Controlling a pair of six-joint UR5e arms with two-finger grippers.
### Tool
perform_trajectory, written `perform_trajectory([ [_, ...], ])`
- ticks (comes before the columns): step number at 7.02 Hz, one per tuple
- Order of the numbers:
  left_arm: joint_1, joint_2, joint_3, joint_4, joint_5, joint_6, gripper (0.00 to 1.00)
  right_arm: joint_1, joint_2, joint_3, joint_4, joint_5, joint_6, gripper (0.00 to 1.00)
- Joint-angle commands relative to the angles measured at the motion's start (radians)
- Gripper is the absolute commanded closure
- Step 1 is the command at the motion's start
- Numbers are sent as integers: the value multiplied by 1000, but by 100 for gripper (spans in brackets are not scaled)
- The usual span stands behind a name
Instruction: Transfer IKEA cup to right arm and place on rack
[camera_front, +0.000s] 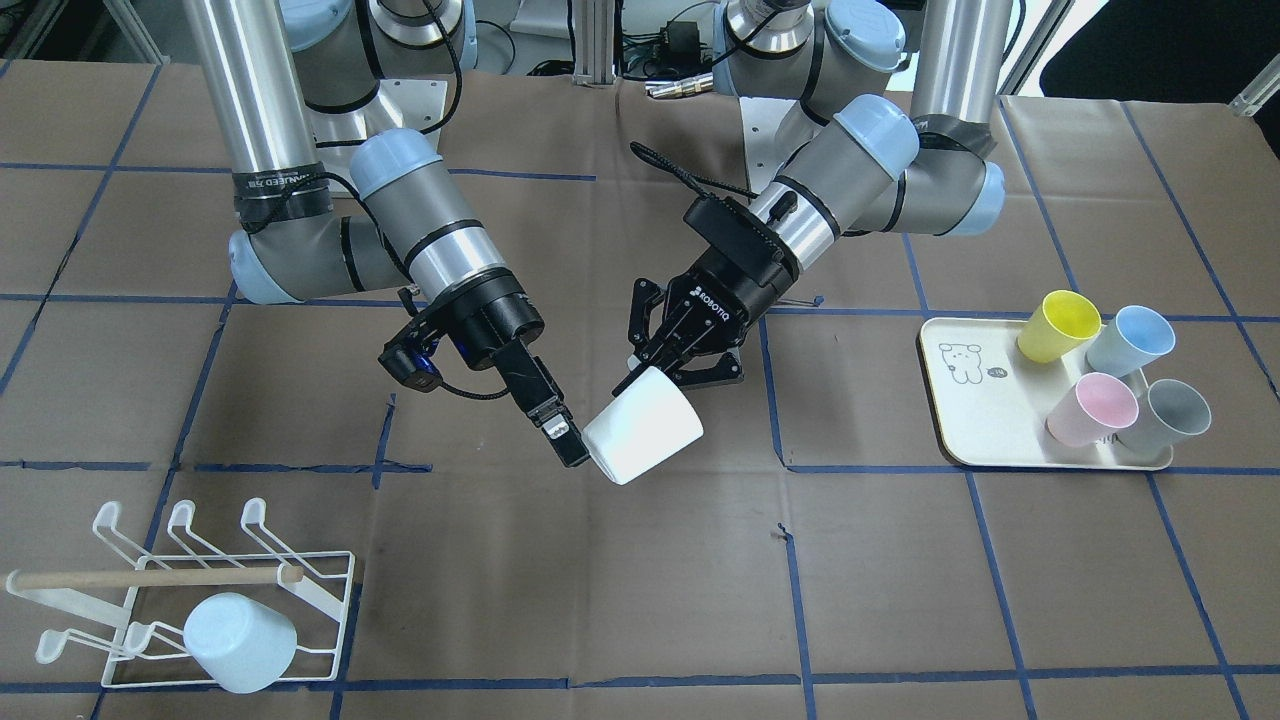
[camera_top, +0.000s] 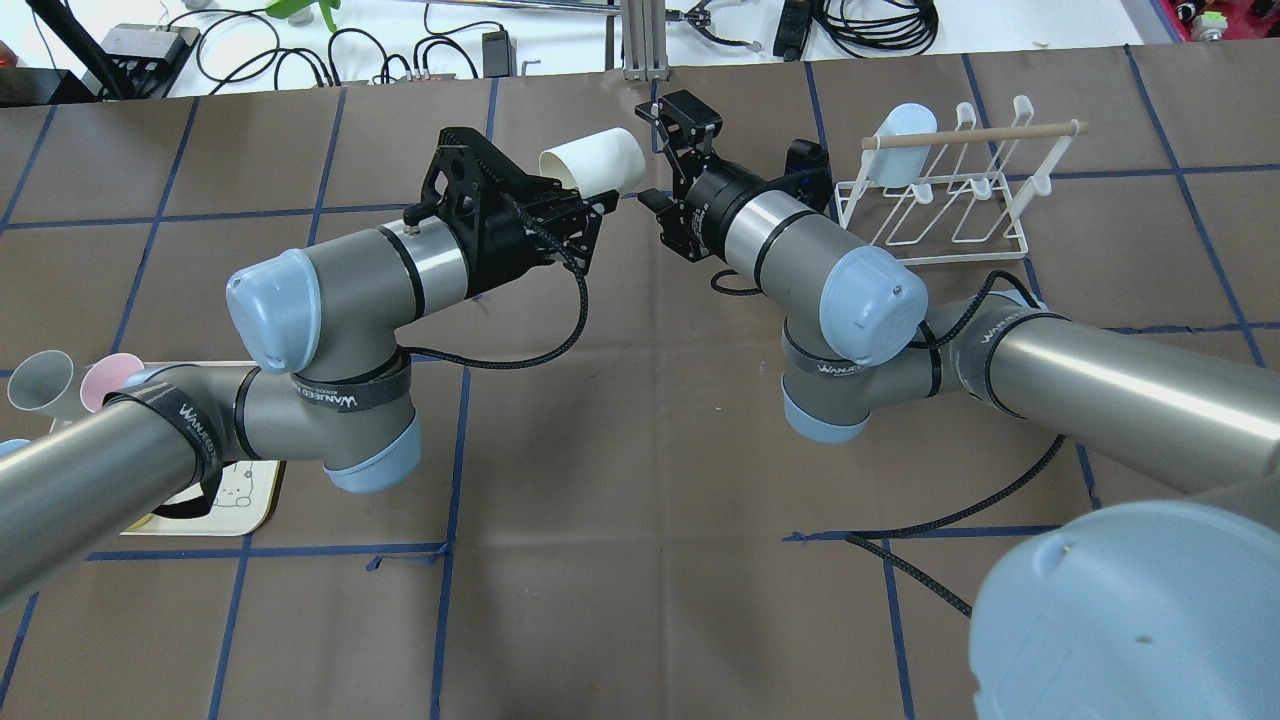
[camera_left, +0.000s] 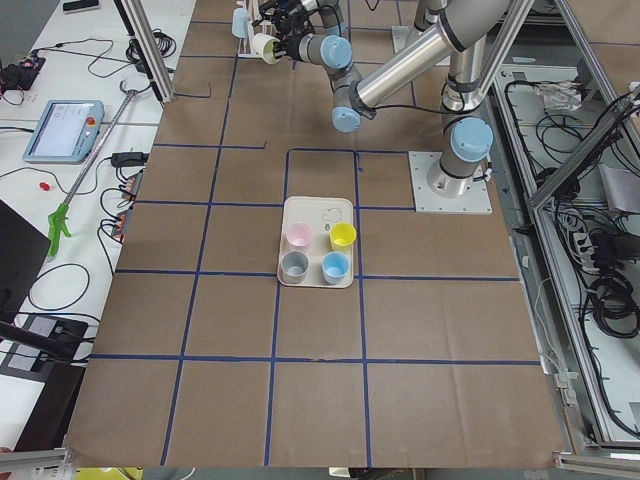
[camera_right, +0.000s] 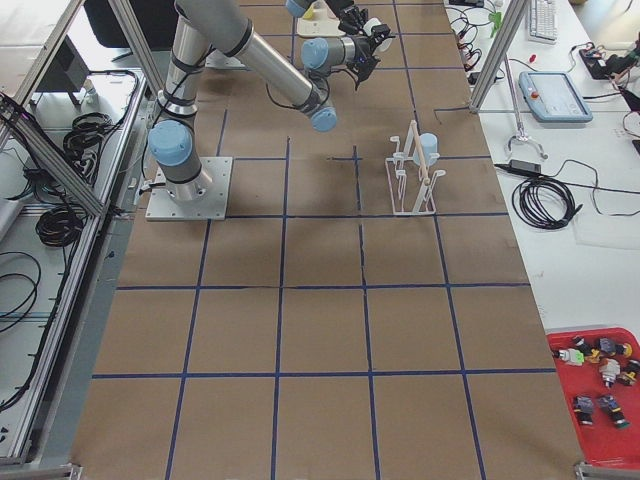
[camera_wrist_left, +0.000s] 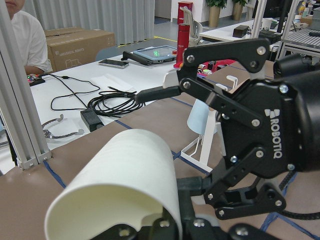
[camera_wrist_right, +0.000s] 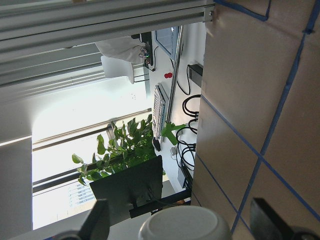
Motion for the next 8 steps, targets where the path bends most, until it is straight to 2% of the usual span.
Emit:
perform_trajectory([
  [1,0,0,0,0,0,0,100,18,3,-23,2,-18,17,0],
  [8,0,8,-3,0,2,-2,100,67,43,-60,2,-54,18,1],
])
